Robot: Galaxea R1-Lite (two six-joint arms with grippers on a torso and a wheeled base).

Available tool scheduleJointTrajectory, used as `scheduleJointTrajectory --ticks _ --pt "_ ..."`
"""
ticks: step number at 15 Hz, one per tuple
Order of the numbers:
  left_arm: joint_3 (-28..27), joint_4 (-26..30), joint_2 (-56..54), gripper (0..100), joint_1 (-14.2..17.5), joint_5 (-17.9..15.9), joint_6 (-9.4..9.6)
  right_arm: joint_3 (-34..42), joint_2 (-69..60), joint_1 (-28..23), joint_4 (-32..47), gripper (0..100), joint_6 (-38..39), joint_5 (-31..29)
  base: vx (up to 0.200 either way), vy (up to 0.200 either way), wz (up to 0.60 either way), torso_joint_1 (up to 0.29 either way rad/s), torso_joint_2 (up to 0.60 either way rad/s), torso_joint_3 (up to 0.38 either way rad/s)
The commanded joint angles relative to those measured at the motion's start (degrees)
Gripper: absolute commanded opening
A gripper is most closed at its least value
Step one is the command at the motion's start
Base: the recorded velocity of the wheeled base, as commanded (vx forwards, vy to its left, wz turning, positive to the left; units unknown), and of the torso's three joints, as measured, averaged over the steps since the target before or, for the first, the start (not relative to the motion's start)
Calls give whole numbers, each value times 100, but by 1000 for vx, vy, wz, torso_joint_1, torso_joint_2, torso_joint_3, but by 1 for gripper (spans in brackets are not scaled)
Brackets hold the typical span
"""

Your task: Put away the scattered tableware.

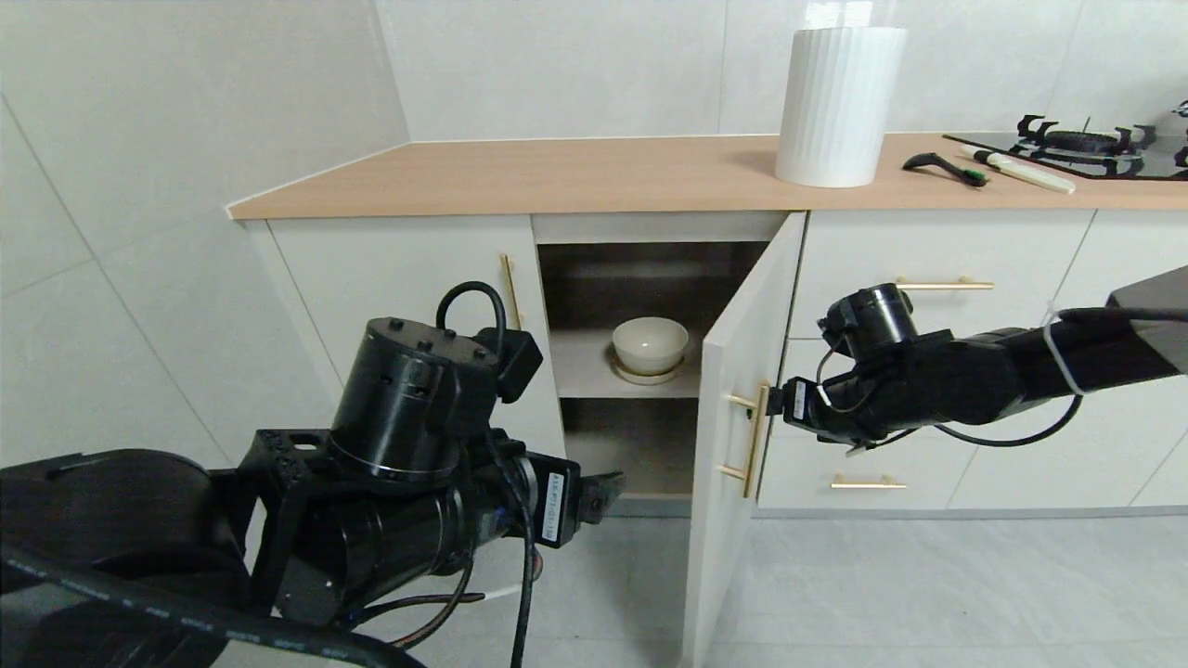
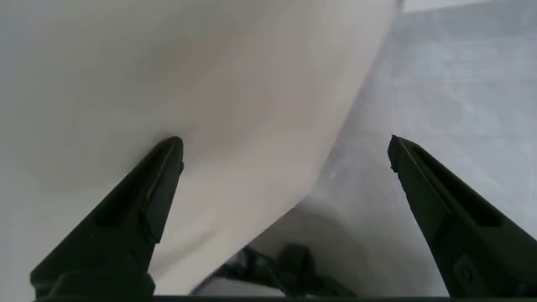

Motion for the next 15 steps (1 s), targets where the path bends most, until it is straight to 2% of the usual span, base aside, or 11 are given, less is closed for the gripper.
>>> scheduleJointTrajectory --ticks 1,3,6,8,12,15 --pt "-9 -1 -149 100 2 19 10 -363 722 246 -331 100 240 -31 0 0 0 0 0 0" --pt "-9 -10 -149 100 2 80 10 -336 977 264 -779 100 266 -75 0 0 0 0 0 0" --pt "-17 -10 -167 100 2 239 27 -371 1047 264 -858 100 275 -66 0 0 0 0 0 0" --pt "-17 -10 -184 100 2 265 124 -371 1153 281 -1148 100 337 -66 0 0 0 0 0 0" --pt "-17 -1 -448 100 2 335 141 -380 1399 299 -1825 100 644 -110 200 0 0 -1 6 4" --pt "-17 8 -624 100 2 353 273 -574 1601 343 -1939 100 758 -356 200 0 0 9 2 1"
